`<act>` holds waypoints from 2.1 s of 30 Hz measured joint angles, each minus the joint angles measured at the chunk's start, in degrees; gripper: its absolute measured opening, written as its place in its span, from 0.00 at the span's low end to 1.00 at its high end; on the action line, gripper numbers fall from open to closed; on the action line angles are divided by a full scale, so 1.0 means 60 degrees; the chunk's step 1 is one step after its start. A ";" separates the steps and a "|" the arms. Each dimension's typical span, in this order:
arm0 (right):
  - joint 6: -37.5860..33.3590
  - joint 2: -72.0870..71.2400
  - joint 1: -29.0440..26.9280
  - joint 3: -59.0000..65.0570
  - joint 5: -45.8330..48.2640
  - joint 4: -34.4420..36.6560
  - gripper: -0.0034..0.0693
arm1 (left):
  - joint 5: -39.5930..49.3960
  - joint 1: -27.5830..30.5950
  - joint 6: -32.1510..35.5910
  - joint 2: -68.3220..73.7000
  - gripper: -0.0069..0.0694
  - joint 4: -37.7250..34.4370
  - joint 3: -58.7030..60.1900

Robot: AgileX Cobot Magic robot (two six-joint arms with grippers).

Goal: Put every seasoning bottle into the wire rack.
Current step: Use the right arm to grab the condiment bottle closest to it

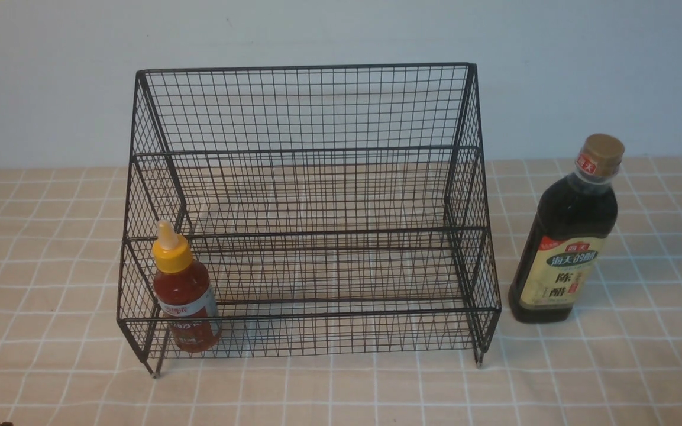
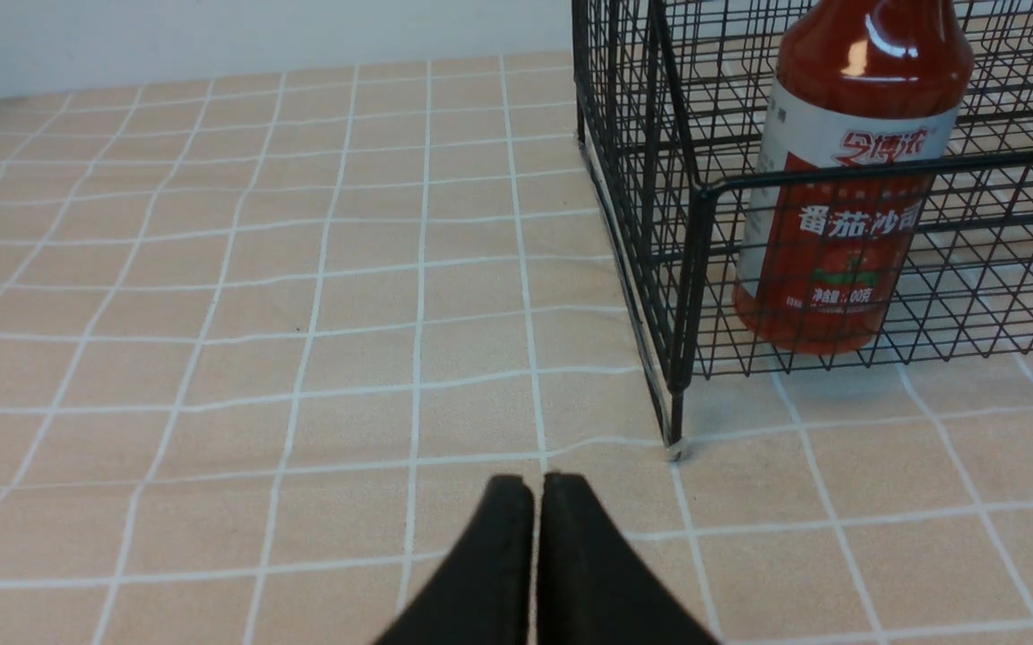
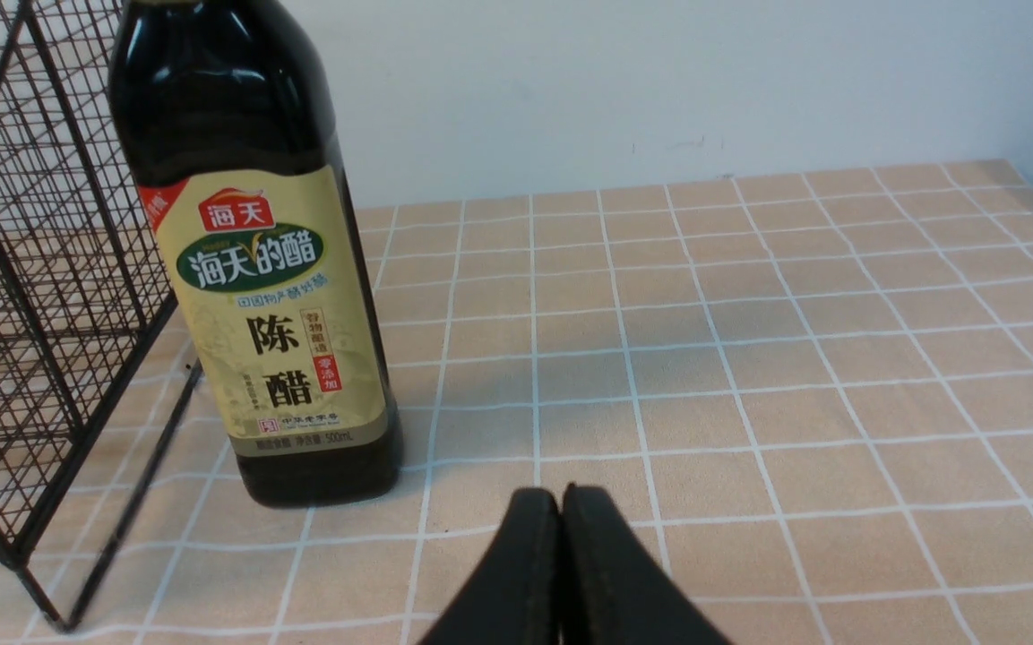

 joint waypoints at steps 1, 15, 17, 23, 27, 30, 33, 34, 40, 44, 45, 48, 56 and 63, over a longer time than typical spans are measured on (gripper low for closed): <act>0.0000 0.0000 0.0000 0.0000 0.0000 0.0000 0.03 | 0.0000 0.0000 0.0000 0.0000 0.08 0.0000 0.0000; 0.1347 0.0000 0.0000 0.0059 -0.4088 0.1788 0.03 | 0.0000 0.0000 0.0000 0.0000 0.08 -0.0002 0.0000; 0.1434 0.0000 0.0000 0.0059 -0.4540 0.1877 0.03 | 0.0000 0.0000 0.0000 0.0000 0.08 -0.0002 0.0000; 0.1640 0.0000 0.0000 0.0059 -0.5333 0.1918 0.03 | 0.0000 0.0000 0.0000 0.0000 0.08 -0.0002 0.0000; 0.2542 0.0000 0.0000 -0.0182 -0.5842 0.2131 0.03 | 0.0000 0.0000 0.0000 0.0000 0.08 -0.0002 0.0000; 0.3093 0.0191 0.0000 -0.1632 -0.4305 0.1788 0.03 | 0.0000 0.0000 0.0000 0.0000 0.08 -0.0002 0.0000; 0.3189 0.1368 0.0000 -0.3736 -0.1758 0.1228 0.03 | 0.0000 0.0000 0.0000 0.0000 0.08 -0.0002 0.0000; 0.3110 0.1944 0.0000 -0.4321 -0.0976 0.1154 0.03 | 0.0000 0.0000 0.0000 0.0000 0.08 -0.0002 0.0000; 0.0258 0.5787 0.0000 -0.8343 0.4667 0.1788 0.03 | 0.0000 0.0000 0.0000 0.0000 0.08 -0.0002 0.0000; -0.1675 0.8158 0.0000 -1.0403 0.7711 0.2916 0.03 | 0.0000 0.0000 0.0000 0.0000 0.08 -0.0002 0.0000; -0.2165 0.9115 0.0000 -1.1229 0.8231 0.3276 0.03 | 0.0000 0.0000 0.0000 0.0000 0.08 -0.0002 0.0000; -0.2580 1.0663 0.0000 -1.2534 0.8397 0.3681 0.03 | 0.0000 0.0000 0.0000 0.0000 0.08 -0.0011 0.0000; -0.3288 1.3056 0.0206 -1.4299 0.8435 0.4386 0.18 | 0.0000 0.0000 0.0000 0.0000 0.08 -0.0011 0.0000; -0.3409 1.3907 0.1461 -1.4351 0.8356 0.3298 0.60 | 0.0000 0.0000 0.0000 0.0000 0.08 -0.0011 0.0000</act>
